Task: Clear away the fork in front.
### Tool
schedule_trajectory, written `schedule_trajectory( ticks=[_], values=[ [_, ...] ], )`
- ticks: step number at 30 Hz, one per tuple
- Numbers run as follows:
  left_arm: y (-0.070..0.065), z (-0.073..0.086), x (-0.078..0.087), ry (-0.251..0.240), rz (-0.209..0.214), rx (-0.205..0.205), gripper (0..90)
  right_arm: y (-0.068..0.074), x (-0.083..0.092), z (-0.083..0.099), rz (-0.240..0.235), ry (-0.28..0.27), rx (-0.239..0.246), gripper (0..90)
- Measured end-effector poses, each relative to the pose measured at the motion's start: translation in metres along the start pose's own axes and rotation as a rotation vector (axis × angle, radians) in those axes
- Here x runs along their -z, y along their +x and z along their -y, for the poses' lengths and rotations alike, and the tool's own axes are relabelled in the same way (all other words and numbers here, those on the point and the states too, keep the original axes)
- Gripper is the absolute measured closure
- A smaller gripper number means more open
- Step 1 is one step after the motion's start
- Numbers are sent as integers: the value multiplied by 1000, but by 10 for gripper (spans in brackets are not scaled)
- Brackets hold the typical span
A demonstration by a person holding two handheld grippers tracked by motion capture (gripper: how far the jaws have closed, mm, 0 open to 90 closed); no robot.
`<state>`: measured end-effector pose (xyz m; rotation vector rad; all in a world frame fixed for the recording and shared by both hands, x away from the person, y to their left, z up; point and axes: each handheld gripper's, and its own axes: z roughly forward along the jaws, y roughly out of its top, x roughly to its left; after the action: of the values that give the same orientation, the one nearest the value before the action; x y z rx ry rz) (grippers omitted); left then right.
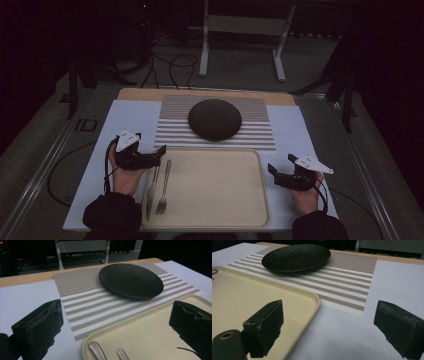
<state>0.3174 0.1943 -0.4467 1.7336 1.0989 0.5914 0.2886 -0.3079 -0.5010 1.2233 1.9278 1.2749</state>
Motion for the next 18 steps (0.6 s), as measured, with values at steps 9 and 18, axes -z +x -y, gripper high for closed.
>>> schedule_trajectory(
  ticks=[9, 18],
  values=[
    [2, -14, -10, -7, -1, -11, 0, 1, -1, 0, 0, 1, 7, 91],
    [4, -23, -24, 6, -5, -26, 0, 0, -1, 0, 1, 3, 3, 90]
  ],
)
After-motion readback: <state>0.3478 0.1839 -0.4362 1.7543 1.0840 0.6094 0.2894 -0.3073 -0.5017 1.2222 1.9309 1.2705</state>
